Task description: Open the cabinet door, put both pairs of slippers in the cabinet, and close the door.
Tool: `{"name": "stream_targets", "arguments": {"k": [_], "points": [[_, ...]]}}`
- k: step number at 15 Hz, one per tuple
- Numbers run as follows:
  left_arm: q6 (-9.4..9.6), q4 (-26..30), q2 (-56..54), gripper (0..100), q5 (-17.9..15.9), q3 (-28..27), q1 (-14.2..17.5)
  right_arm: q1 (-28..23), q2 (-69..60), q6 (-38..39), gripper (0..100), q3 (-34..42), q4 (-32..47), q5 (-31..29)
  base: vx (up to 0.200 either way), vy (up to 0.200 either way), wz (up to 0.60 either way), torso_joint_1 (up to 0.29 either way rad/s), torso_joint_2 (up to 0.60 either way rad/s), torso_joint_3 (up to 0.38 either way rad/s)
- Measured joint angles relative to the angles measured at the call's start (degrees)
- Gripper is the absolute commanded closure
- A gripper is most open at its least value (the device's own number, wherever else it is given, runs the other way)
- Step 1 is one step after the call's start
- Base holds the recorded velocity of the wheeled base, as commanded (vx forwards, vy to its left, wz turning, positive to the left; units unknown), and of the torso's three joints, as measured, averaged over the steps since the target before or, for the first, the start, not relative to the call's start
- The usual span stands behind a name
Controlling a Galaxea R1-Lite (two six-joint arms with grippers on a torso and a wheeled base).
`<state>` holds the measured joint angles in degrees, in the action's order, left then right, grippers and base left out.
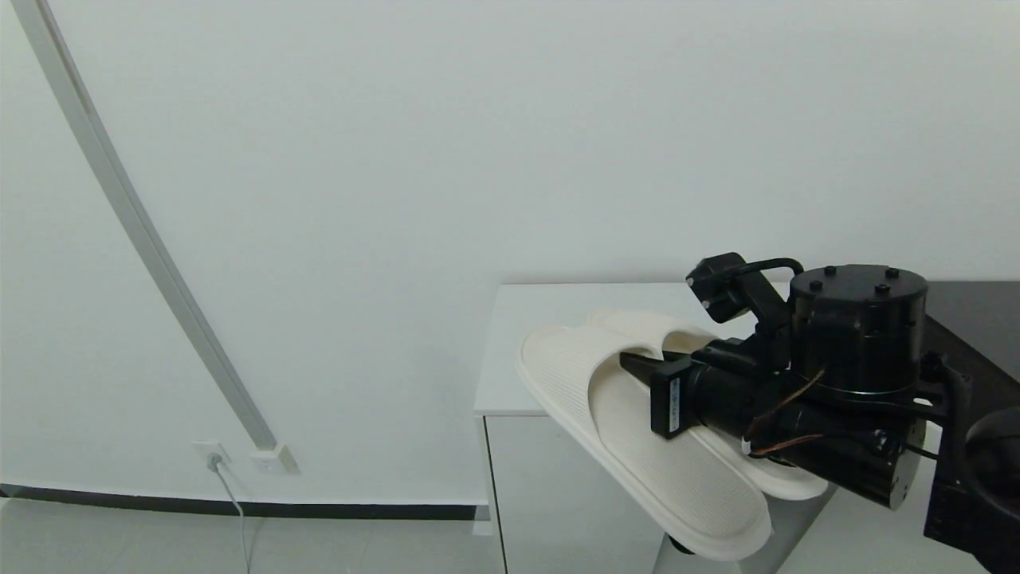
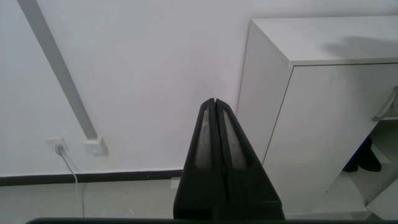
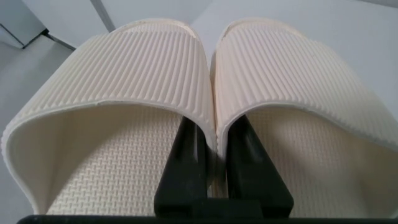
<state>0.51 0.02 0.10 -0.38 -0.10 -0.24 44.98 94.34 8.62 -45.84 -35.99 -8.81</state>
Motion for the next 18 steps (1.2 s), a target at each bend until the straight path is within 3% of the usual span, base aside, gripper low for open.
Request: {"name": "stream_targets", "arguments": {"k": [10,18], "points": [[-0.07,-0.02,0.0,100,-0.06,0.0,-0.05,0.66,-0.72,-0.11,100,1.05,0.02,-0.35,-0.2,0.0,0.0,0.002,0.0,0.002],[-0.07,0.0,0.0,100,-0.05,0.0,0.0,1.23,-1.32,-1.27,100,4.24,-0.04,-0.57,0.0,0.0,0.0,0.0,0.0,0.0]]}}
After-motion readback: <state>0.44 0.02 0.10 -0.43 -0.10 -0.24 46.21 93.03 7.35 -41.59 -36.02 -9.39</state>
